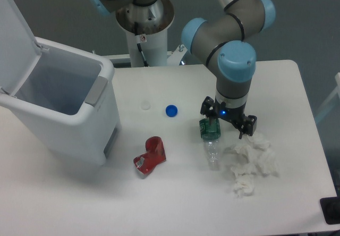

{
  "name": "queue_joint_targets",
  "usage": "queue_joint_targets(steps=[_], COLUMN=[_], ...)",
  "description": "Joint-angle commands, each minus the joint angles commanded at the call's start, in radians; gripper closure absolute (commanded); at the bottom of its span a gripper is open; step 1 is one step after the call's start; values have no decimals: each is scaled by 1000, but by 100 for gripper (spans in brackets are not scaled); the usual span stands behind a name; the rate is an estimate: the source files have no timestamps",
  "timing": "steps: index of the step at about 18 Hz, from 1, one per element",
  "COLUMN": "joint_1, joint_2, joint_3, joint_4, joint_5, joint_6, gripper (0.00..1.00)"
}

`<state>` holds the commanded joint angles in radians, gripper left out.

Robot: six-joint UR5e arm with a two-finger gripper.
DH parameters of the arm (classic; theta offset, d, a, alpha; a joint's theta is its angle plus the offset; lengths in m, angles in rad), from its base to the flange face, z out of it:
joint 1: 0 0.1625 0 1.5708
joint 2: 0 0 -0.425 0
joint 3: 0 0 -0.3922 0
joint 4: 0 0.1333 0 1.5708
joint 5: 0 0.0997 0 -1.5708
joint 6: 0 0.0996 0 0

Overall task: Close the trash can
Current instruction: 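Raise the gripper from the green bottle and move toward the trash can lid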

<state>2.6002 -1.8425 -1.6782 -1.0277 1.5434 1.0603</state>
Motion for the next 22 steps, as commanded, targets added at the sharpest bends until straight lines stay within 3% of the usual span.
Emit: queue_joint_targets(steps=[1, 3, 4, 6, 9, 11, 14, 22], joint_1=[-6, -43, -57, -77, -80, -84, -101, -238], joint_2=[21, 77, 104, 158, 229, 262, 270, 322], joint_3=[0, 0, 0, 0, 2, 17, 80, 166], joint_4=[-3, -5, -5, -3, -2, 0, -3, 9], joint_5=[-23, -65, -87, -143, -224, -275, -302, -384], joint_6=[-37, -153, -208, -293, -333, -428, -542, -772], gripper=[0, 14, 28, 67, 95, 100, 100, 100])
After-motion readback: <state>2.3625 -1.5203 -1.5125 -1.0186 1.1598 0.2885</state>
